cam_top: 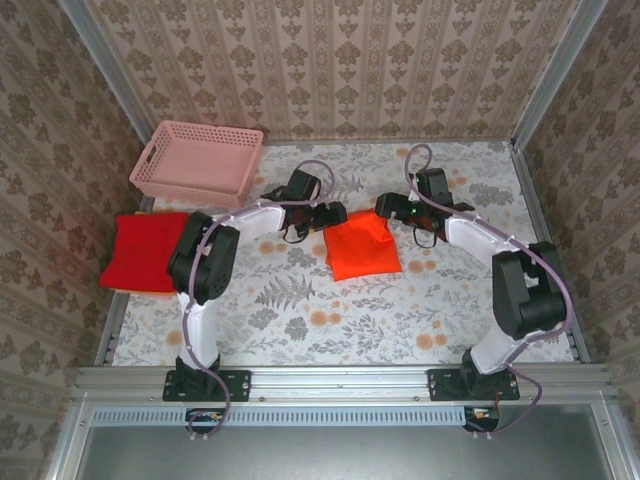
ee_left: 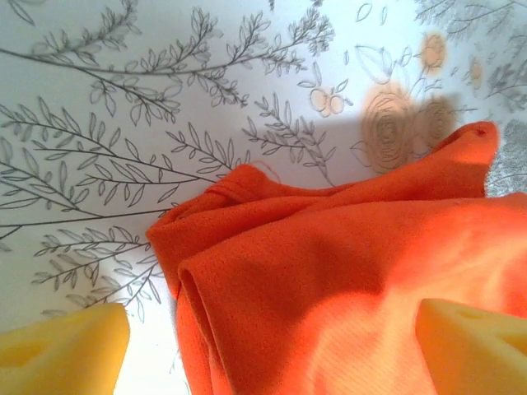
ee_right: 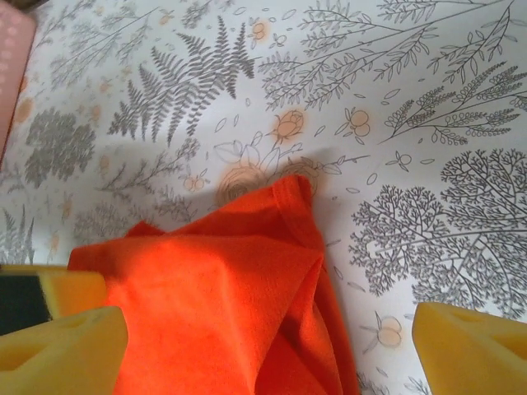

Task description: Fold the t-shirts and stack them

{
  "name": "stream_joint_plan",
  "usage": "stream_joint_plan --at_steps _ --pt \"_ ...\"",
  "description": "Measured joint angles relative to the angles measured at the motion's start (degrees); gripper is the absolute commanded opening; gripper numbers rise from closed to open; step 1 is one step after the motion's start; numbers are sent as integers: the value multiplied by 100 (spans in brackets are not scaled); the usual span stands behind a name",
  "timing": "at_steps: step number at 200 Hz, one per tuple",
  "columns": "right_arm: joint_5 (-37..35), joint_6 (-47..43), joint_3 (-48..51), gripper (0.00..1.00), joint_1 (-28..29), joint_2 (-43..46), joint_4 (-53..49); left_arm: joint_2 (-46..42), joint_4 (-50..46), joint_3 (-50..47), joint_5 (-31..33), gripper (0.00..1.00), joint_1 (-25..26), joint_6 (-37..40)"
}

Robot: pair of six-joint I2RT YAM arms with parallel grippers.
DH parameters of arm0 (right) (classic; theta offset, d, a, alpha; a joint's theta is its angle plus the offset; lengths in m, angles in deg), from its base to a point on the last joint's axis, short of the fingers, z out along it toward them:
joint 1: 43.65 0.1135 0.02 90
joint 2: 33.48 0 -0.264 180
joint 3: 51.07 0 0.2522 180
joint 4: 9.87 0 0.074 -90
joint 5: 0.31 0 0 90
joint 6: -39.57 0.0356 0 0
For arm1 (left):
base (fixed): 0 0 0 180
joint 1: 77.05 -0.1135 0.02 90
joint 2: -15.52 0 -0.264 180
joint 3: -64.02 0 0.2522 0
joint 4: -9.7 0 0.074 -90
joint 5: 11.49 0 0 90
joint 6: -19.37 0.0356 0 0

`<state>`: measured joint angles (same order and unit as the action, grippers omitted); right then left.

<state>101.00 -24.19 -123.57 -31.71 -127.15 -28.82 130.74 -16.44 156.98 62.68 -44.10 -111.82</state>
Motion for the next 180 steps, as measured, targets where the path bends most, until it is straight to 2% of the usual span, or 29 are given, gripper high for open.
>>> stream_joint_plan --at_steps 25,62,80,87,103,138,180 --pt "192 -127 337 85 11 76 13 -610 52 -350 118 100 0 9" --pt "472 -190 564 72 140 -221 -15 -1211 459 -1169 186 100 111 -387" --pt "595 -66 684 54 212 -402 72 -1196 581 -1497 203 100 280 -627" --pt "634 -20 713 51 240 -479 96 -1178 592 -1591 210 100 361 -715" --pt "726 79 782 42 306 -595 190 -1088 629 -1668 219 92 527 -870" --pt "826 315 955 34 439 -616 494 -861 697 -1668 225 81 629 -981" --pt "890 479 1091 33 483 -616 723 -778 680 -1622 219 73 590 -1014"
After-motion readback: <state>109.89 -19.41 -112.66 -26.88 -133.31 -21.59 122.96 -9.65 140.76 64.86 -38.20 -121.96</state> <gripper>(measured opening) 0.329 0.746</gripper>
